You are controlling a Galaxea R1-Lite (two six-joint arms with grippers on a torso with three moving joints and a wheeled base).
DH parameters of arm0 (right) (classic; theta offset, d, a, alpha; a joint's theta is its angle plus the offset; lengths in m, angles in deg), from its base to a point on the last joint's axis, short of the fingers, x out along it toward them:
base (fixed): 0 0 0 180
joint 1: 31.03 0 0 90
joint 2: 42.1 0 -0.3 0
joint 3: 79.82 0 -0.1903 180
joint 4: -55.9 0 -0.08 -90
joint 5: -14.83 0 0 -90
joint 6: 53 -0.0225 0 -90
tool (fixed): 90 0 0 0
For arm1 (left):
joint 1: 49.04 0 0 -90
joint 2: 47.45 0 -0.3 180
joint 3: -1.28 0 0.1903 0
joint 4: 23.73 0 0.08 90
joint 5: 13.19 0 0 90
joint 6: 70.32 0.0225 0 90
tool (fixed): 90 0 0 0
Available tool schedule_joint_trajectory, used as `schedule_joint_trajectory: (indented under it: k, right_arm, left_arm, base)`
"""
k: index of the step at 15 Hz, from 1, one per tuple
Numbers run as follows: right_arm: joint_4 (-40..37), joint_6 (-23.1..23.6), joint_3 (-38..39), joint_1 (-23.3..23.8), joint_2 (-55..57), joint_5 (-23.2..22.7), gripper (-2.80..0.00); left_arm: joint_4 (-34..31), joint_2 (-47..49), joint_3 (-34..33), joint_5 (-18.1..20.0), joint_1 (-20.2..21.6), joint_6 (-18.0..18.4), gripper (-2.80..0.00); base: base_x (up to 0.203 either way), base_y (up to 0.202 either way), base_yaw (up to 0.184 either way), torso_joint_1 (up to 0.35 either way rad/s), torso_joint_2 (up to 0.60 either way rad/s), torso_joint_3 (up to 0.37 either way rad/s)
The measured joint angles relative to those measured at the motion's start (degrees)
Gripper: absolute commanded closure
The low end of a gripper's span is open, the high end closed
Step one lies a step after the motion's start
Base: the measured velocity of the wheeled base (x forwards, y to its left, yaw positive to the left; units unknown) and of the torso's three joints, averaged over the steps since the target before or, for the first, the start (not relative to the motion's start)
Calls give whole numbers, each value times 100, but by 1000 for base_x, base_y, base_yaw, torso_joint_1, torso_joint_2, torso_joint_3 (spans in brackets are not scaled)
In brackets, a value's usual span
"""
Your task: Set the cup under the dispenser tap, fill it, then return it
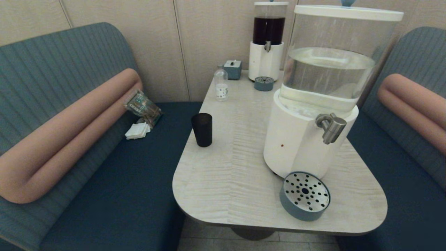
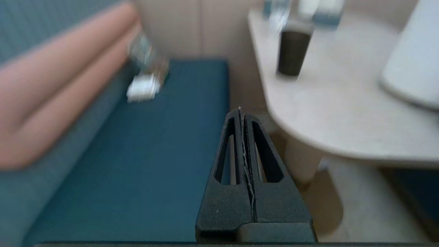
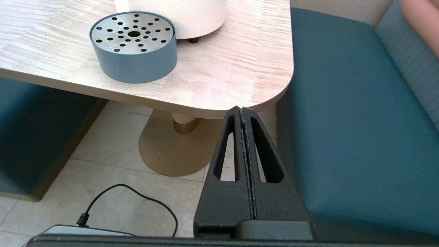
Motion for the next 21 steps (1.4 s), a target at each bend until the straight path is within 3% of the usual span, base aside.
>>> schedule_joint_trajectory:
  k: [6, 12, 21]
  right_arm:
    - [0, 0, 0, 0, 0, 2, 0]
    - [2, 0, 0, 0, 0, 2, 0]
    - [-1, 0, 0, 0, 0, 0, 0]
  left_arm:
    - [-990, 0, -41, -366, 0, 16, 0]
    - [-993, 0, -41, -320, -2, 176, 0]
    - [-988, 0, -41, -339, 0, 77, 0]
  base:
    - [0, 0, 0, 0, 0, 0]
    - [0, 0, 0, 0, 0, 0]
    - [0, 0, 0, 0, 0, 0]
